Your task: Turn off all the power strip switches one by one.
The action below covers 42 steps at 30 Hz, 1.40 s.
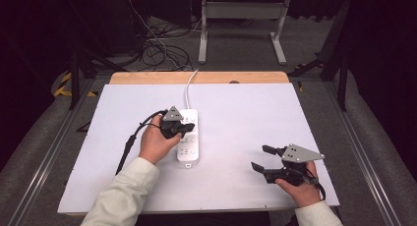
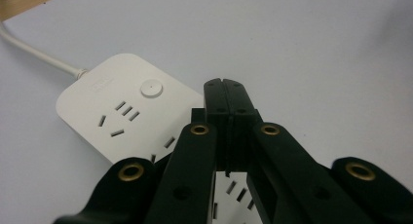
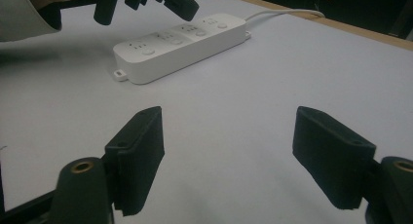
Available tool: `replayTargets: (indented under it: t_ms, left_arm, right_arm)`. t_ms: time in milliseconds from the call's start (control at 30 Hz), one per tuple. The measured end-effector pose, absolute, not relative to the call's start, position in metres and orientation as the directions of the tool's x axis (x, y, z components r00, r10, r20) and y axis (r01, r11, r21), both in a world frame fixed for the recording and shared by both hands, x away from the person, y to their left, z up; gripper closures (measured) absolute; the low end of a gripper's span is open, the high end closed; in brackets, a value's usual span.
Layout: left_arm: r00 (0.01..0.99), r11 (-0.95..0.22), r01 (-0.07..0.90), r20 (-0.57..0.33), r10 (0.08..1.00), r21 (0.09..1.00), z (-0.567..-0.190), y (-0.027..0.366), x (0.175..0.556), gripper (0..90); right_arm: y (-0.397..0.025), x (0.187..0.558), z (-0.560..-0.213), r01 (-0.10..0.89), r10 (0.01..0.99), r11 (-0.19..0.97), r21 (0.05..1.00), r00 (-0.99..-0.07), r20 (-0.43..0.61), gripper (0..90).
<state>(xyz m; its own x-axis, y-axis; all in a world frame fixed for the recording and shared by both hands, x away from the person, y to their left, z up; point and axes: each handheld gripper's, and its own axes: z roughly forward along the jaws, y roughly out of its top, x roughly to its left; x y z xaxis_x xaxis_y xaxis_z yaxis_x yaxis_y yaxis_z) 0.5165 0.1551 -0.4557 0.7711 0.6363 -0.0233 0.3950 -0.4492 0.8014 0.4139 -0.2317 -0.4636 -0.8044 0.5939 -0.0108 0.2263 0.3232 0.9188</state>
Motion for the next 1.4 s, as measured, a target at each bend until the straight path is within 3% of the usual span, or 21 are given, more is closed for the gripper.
replayTargets:
  t_ms: [667, 1400]
  left_arm:
    - [0.747, -0.431, 0.421, -0.036, 0.663, 0.798, -0.471, 0.15, 0.529, 90.0]
    - [0.754, -0.478, 0.395, 0.02, 0.657, 0.785, -0.472, 0.143, 0.528, 90.0]
  right_arm:
    - [-0.232, 0.414, -0.465, 0.23, 0.591, 0.329, 0.916, -0.806, -0.01, 28.1]
    - [-0.23, 0.414, -0.465, 0.23, 0.591, 0.332, 0.915, -0.807, -0.011, 27.9]
